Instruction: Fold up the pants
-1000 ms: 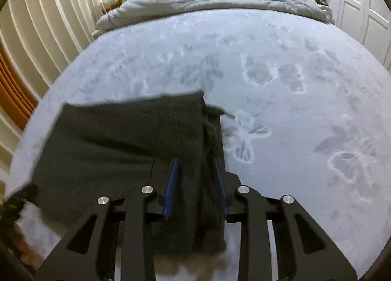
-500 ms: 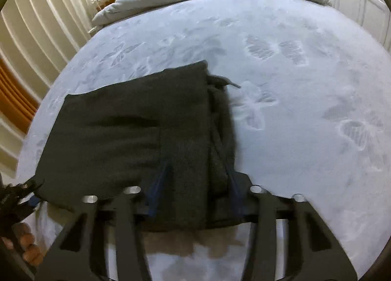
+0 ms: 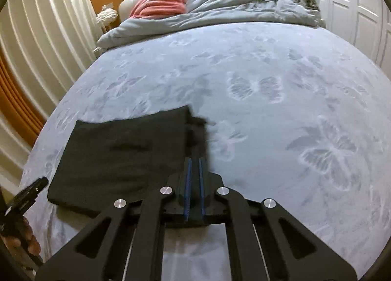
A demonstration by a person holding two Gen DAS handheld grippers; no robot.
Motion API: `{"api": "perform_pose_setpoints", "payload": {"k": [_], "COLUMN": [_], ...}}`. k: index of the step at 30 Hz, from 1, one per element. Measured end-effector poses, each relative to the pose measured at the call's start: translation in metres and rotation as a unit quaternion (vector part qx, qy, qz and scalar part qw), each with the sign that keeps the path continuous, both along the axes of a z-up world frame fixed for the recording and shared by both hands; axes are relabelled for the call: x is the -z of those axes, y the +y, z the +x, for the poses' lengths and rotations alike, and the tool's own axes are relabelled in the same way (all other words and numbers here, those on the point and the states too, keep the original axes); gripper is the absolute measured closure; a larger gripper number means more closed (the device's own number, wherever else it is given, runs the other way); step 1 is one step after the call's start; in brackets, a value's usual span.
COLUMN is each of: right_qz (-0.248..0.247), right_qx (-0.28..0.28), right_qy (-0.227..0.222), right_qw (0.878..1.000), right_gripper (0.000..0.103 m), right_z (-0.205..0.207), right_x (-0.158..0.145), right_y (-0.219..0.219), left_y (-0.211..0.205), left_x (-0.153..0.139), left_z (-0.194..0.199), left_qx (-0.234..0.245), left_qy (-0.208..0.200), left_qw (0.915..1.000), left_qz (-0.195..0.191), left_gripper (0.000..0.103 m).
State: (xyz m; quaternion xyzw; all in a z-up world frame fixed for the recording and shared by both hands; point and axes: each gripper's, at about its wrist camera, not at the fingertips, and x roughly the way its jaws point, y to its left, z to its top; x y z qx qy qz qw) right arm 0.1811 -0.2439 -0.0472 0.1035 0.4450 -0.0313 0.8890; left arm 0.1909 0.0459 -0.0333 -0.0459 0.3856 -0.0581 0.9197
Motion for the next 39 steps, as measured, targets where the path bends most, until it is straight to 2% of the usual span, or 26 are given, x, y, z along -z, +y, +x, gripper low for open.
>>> {"api": "perform_pose_setpoints", "payload": {"k": [1,2,4,7,8,12,15,16,18,20,26,28,29,30,32,36,39], "right_qz": [-0.02,-0.039,-0.071,-0.04,-0.046,-0.077,-0.072,-0.07,-0.071,-0.078,-0.088,-0.092,-0.096,-0.099,-0.105,-0.111,-0.116], "right_qx": [0.002,0.003,0.0,0.007,0.008,0.015,0.023,0.028,0.033,0.039,0.042,0.045,0.048,0.05,0.052,0.046,0.039], "right_qy": [0.033,0.025,0.03,-0.017,-0.025,-0.042,-0.043,-0.041,-0.038,-0.042,-0.033,-0.033,-0.039,-0.047,-0.068,-0.088,-0.077], "right_qw": [0.999,0.999,0.997,0.999,0.999,0.996,0.996,0.996,0.996,0.995,0.995,0.994,0.994,0.993,0.991,0.989,0.99], "right_gripper": [0.098,0.098,0.096,0.093,0.093,0.093,0.092,0.09,0.069,0.058,0.057,0.053,0.049,0.041,0.033,0.033,0.033], "right_z": [0.002,-0.003,-0.011,-0.049,-0.062,-0.096,-0.113,-0.119,-0.131,-0.143,-0.164,-0.171,-0.176,-0.18,-0.19,-0.2,-0.198], "right_x": [0.02,0.03,0.017,-0.02,-0.028,-0.037,-0.035,-0.033,-0.026,-0.022,-0.008,-0.002,0.001,0.003,0.008,0.024,0.032], "right_y": [0.003,0.005,0.012,0.014,0.018,0.029,0.023,0.022,0.021,0.019,0.017,0.017,0.018,0.02,0.027,0.041,0.047], "left_y": [-0.002,-0.005,-0.008,-0.011,-0.008,-0.007,-0.014,-0.015,-0.015,-0.012,-0.013,-0.013,-0.013,-0.013,-0.012,-0.011,-0.013], "left_x": [-0.004,-0.007,-0.011,-0.017,-0.018,-0.023,-0.027,-0.028,-0.031,-0.029,-0.018,-0.014,-0.012,-0.01,-0.005,0.013,0.025], "left_z": [-0.003,-0.007,-0.021,-0.038,-0.046,-0.072,-0.094,-0.101,-0.114,-0.121,-0.138,-0.146,-0.15,-0.154,-0.161,-0.162,-0.164], "left_qx": [0.002,0.007,0.008,0.008,0.006,-0.006,0.003,0.008,0.009,0.008,0.016,0.019,0.018,0.014,0.007,0.003,0.0], "left_qy": [-0.005,-0.009,-0.019,-0.032,-0.036,-0.05,-0.067,-0.074,-0.086,-0.081,-0.071,-0.071,-0.073,-0.078,-0.087,-0.073,-0.077], "left_qw": [1.0,0.9998,0.9992,0.9984,0.9984,0.9982,0.996,0.9948,0.9931,0.9941,0.9941,0.9941,0.9941,0.9941,0.9936,0.9949,0.9939], "left_qz": [0.006,0.013,0.033,0.045,0.042,0.032,0.058,0.069,0.079,0.072,0.081,0.079,0.077,0.074,0.072,0.07,0.079], "left_gripper": [0.052,0.052,0.052,0.052,0.051,0.049,0.048,0.044,0.042,0.042,0.041,0.032,0.03,0.027,0.026,0.026,0.026]}}
